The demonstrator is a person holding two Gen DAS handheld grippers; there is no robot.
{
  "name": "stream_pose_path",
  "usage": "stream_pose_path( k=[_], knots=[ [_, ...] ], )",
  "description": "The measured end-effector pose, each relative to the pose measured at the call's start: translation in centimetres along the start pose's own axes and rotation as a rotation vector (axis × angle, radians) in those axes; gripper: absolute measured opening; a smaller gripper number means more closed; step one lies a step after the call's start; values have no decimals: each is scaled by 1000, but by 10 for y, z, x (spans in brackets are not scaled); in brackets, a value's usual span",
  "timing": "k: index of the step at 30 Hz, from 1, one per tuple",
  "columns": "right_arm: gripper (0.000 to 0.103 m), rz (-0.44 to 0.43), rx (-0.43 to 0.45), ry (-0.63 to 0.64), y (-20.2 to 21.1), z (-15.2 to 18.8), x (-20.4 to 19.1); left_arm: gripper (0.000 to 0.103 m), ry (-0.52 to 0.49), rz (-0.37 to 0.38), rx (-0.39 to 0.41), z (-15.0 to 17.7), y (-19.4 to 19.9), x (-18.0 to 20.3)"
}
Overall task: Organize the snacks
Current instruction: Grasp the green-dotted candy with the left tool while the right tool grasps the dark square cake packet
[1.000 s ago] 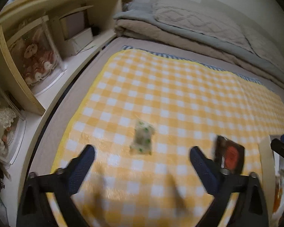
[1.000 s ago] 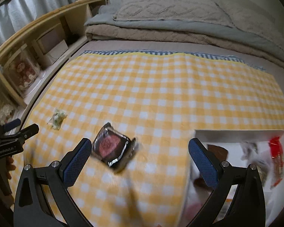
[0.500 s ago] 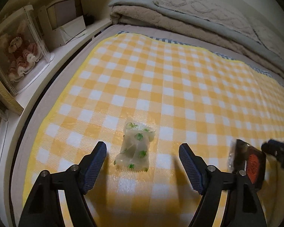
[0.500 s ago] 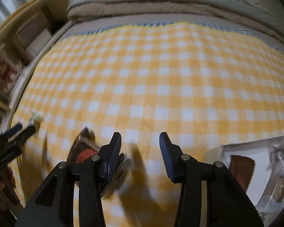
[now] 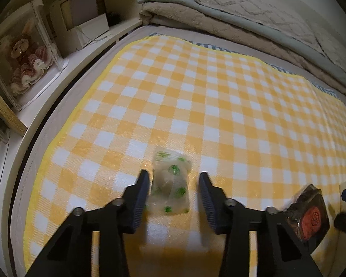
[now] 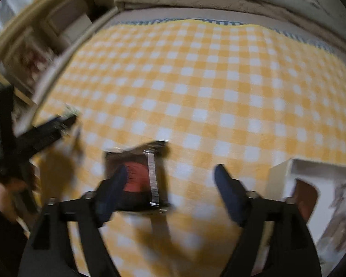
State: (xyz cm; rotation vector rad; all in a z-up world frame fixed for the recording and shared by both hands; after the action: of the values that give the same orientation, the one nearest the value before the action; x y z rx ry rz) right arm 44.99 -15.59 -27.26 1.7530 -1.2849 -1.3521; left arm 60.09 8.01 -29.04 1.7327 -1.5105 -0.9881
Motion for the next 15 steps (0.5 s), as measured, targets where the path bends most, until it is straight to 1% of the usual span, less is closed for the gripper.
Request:
stream_pose_path(
  k=[1, 2, 6, 8, 10, 11, 12, 13, 15],
  knots=[
    [95, -5, -5, 3, -3, 0, -6, 32, -6, -1, -6, 0, -1, 1],
    [97, 1, -12, 21, -6, 0, -13, 32, -10, 1, -9, 0, 0, 2],
    [97, 80, -55, 164, -26, 13, -36, 30, -29, 22, -17, 2, 2, 5],
    [97, 99, -85, 195, -35, 18, -41, 30, -36, 32, -20, 1, 2, 7],
    [96, 106, -97, 199, -43, 19, -42, 29, -41, 40, -25, 1, 2, 6],
    [90, 102, -101, 197, -45, 19, -42, 29, -40, 41, -25, -1, 3, 6],
    [74, 98, -107, 194, -48, 20, -42, 29, -37, 43, -23, -1, 5, 5],
    [66, 99, -115, 189, -49, 20, -41, 29, -33, 49, -19, -2, 7, 4],
    [65, 95, -109, 189, -48, 22, -40, 29, -28, 59, -6, -5, 15, 4]
  ],
)
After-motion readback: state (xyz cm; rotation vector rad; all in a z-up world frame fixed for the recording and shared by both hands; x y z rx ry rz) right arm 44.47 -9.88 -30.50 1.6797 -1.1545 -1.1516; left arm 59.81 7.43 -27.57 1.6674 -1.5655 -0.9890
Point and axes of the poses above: each gripper's, at about its wrist camera, not at the fingertips, and y roughly against the way its jaws point, x to its right, z to its underside, the point moved 5 cm from there along -y, roughly the way its jaws point, and after that the axes turned 4 degrees about -z, right-handed, at the moved point
